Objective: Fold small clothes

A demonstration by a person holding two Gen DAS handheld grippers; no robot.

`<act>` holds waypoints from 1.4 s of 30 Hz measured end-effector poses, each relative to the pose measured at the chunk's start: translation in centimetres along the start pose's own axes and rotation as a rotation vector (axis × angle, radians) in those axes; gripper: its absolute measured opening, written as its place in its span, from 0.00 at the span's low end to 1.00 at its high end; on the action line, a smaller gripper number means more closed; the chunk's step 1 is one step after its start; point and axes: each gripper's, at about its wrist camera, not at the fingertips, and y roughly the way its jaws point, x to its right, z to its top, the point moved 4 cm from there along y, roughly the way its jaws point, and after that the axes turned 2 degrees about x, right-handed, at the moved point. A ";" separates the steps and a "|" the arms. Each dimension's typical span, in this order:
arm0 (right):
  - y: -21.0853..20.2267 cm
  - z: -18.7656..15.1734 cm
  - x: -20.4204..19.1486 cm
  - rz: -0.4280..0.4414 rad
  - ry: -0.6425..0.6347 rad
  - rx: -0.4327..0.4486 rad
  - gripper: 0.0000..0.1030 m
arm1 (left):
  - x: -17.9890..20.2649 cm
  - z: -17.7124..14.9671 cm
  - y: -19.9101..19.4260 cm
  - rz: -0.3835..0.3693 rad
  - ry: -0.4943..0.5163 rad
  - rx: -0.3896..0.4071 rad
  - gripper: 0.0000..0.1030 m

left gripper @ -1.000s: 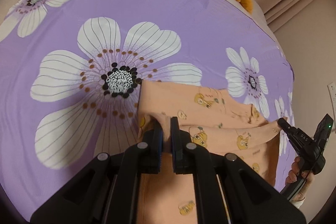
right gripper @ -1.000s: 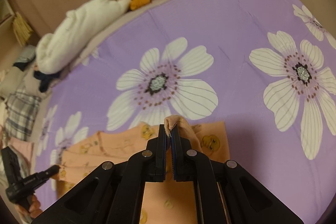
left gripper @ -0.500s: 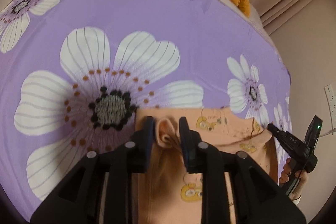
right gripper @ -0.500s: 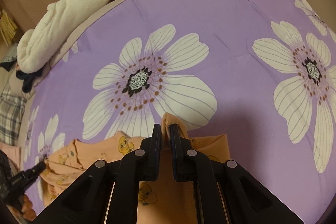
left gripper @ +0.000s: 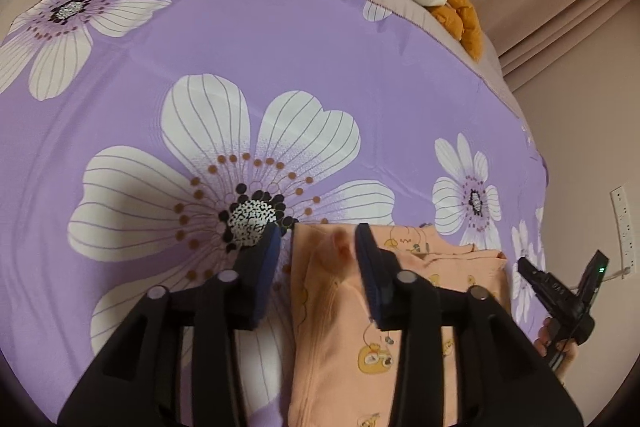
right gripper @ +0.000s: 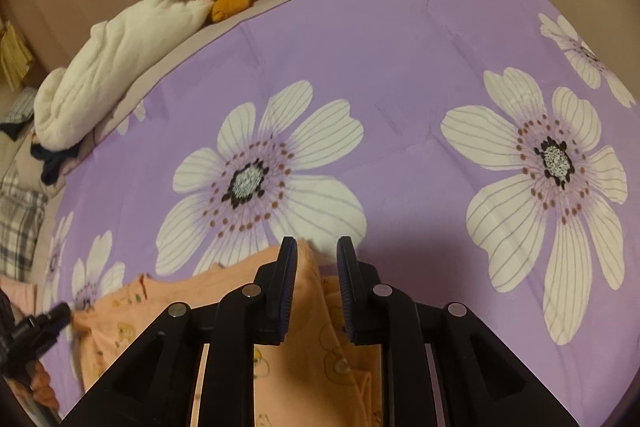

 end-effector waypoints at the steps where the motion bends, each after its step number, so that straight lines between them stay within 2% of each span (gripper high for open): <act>1: 0.3 -0.2 -0.1 -0.003 -0.008 -0.010 0.19 | 0.0 -0.1 -0.1 -0.004 0.002 0.001 0.47; 2: 0.7 -0.4 -0.2 -0.008 -0.019 -0.022 0.19 | 0.0 -0.3 -0.1 -0.005 0.008 -0.003 0.52; 10: 4.0 -0.8 -1.7 -0.043 -0.087 -0.064 0.19 | 1.0 -1.1 2.9 -0.009 0.044 -0.052 0.50; 11: 4.2 -0.8 -1.8 -0.049 -0.094 -0.065 0.19 | 1.0 -1.1 3.2 -0.008 0.042 -0.055 0.44; 12: 4.4 -0.8 -1.8 -0.048 -0.097 -0.064 0.19 | 1.0 -1.1 3.7 -0.003 0.043 -0.055 0.30; 13: 4.5 -0.8 -1.7 -0.047 -0.097 -0.060 0.16 | 1.0 -1.0 4.0 0.008 0.051 -0.055 0.23; 14: 4.5 -0.8 -1.7 -0.042 -0.093 -0.053 0.11 | 1.0 -1.1 4.1 0.023 0.062 -0.052 0.12; 15: 4.3 -0.8 -1.6 -0.036 -0.090 -0.046 0.08 | 1.1 -1.0 4.3 0.040 0.080 -0.049 0.09; 22: -0.8 0.6 0.0 0.035 0.009 0.089 0.06 | 2.6 -0.1 3.3 0.034 0.143 -0.009 0.06; 26: -1.8 1.4 -0.1 0.018 -0.006 0.133 0.06 | 3.3 0.4 3.6 0.030 0.157 -0.001 0.06; 30: -0.1 1.4 0.7 -0.039 0.000 0.105 0.06 | 3.1 0.7 4.6 0.036 0.144 -0.014 0.06; 33: 1.3 0.4 1.6 -0.070 0.004 0.066 0.06 | 2.9 0.5 5.4 0.070 0.170 -0.028 0.07; 37: 3.4 -0.6 2.2 -0.085 0.016 0.012 0.06 | 2.6 0.5 6.0 0.078 0.170 -0.045 0.07; 42: 3.8 -0.8 2.4 -0.093 0.015 0.007 0.06 | 2.4 0.4 6.4 0.094 0.171 -0.059 0.09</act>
